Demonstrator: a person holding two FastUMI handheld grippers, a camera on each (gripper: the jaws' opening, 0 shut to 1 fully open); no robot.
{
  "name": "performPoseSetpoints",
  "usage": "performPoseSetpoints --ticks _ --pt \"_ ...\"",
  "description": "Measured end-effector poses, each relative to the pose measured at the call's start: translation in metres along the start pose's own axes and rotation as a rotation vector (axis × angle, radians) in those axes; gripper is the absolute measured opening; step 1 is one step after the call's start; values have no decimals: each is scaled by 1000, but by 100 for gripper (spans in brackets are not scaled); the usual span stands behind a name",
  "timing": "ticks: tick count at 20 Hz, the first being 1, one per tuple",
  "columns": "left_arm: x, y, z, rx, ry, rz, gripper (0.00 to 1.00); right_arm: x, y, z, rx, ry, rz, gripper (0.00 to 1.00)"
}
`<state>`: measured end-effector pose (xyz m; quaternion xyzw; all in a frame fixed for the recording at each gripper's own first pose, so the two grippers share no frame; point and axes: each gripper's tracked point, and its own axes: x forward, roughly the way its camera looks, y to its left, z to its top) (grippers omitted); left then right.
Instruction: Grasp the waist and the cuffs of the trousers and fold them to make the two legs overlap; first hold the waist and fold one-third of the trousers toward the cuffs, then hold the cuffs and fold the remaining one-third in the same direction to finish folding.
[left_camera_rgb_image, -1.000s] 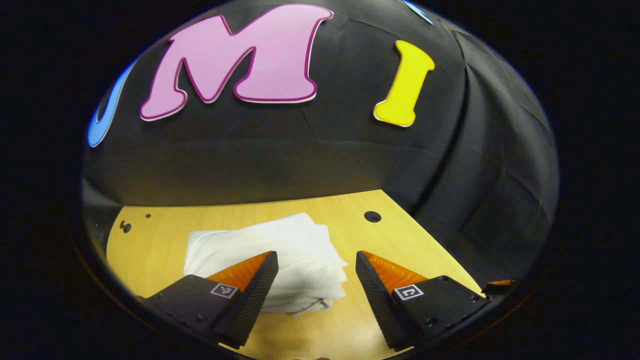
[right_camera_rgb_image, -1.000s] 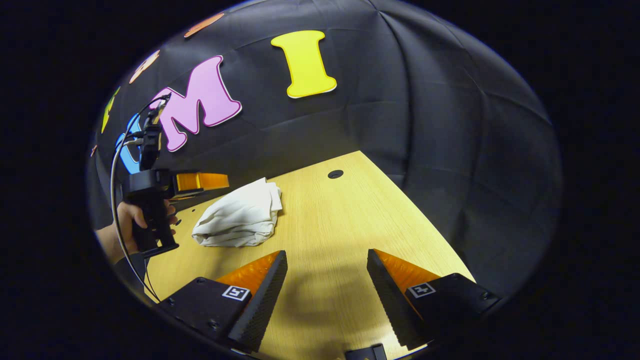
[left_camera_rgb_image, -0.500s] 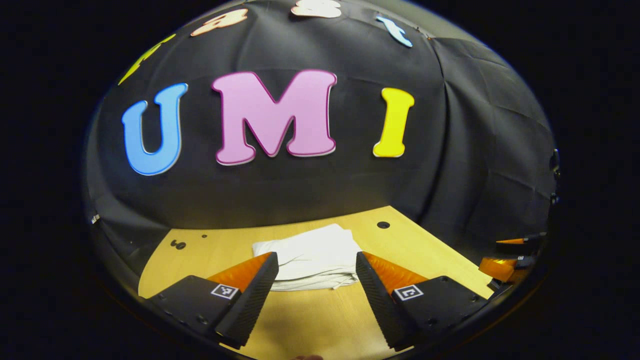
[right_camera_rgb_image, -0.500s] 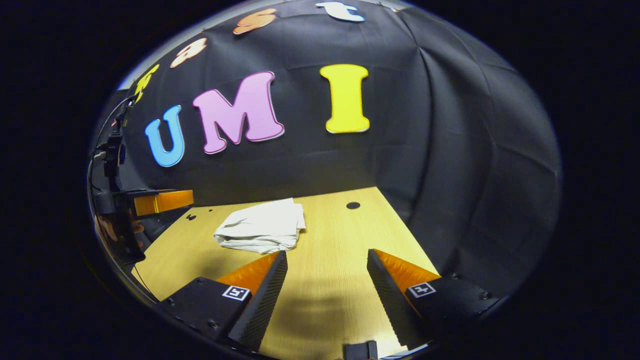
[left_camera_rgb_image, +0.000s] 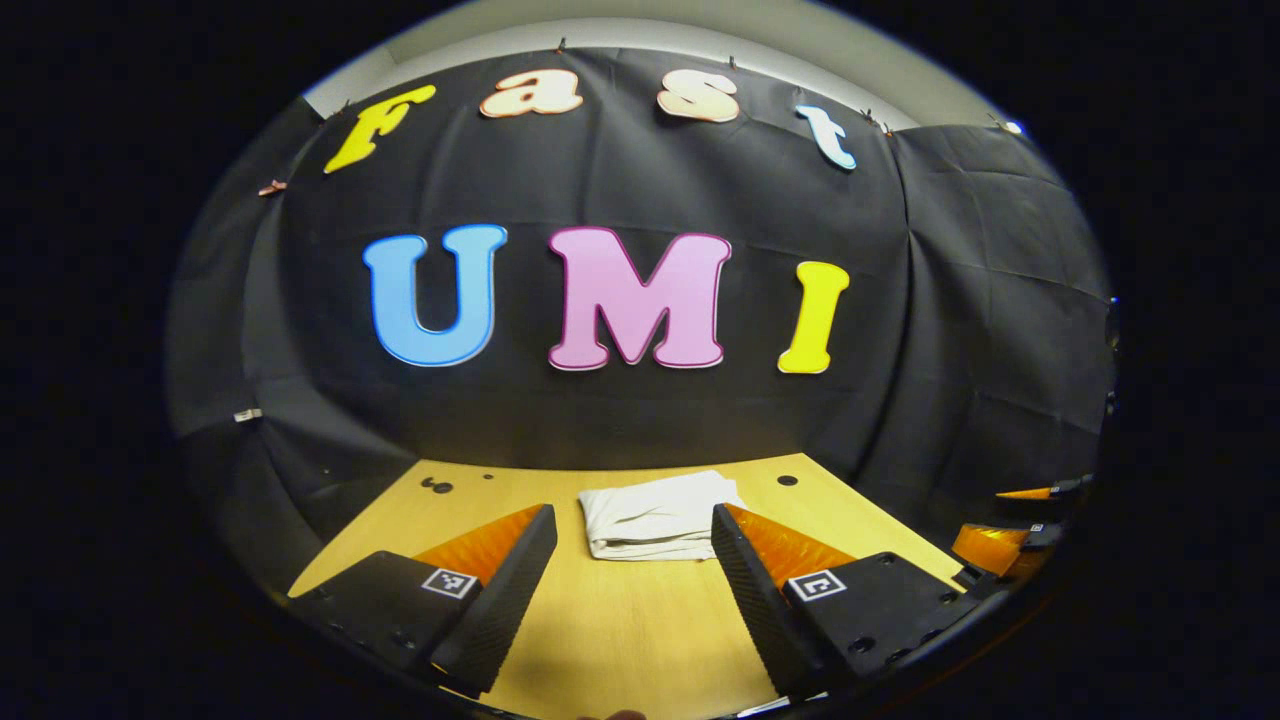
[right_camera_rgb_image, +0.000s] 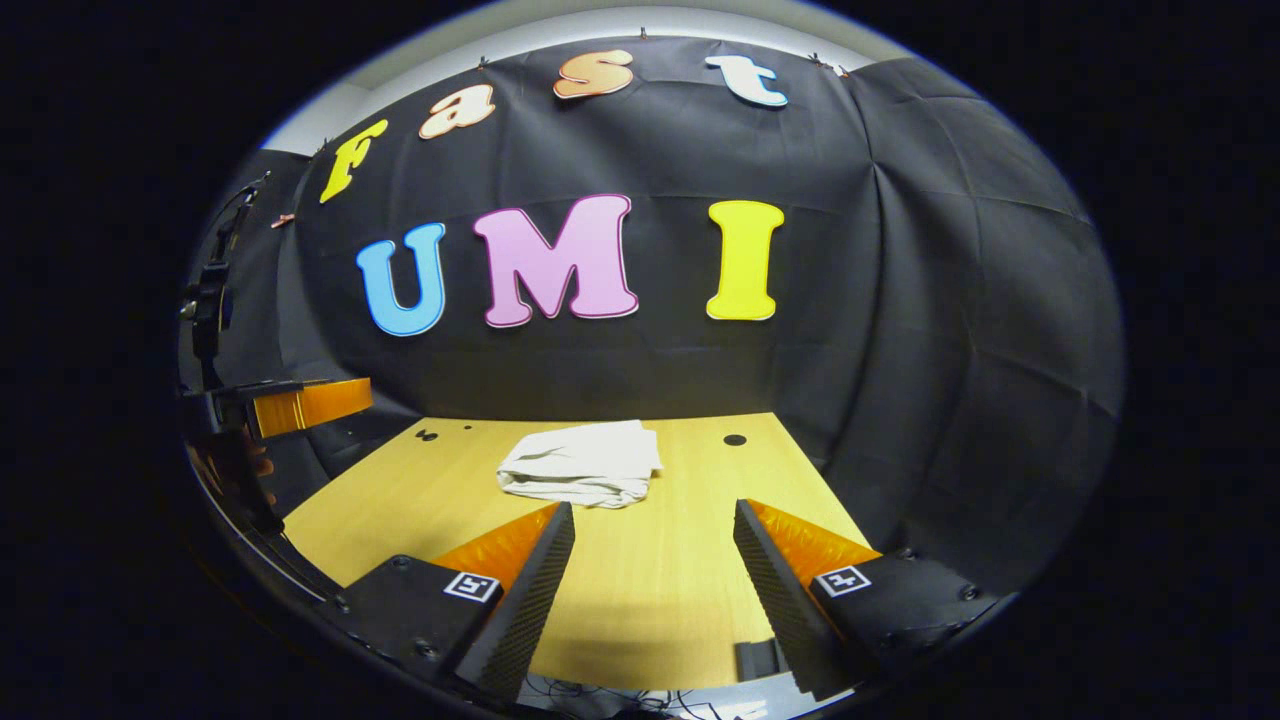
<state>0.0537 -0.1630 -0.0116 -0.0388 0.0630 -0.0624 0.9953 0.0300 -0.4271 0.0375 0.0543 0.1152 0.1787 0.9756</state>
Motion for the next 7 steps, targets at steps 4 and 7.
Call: performPoseSetpoints --ticks 4,7 --pt "-41 20 -4 8 -8 53 97 -23 21 2 10 -33 4 98" --pt "-56 31 -13 -12 11 65 97 -26 38 0 21 -32 20 98"
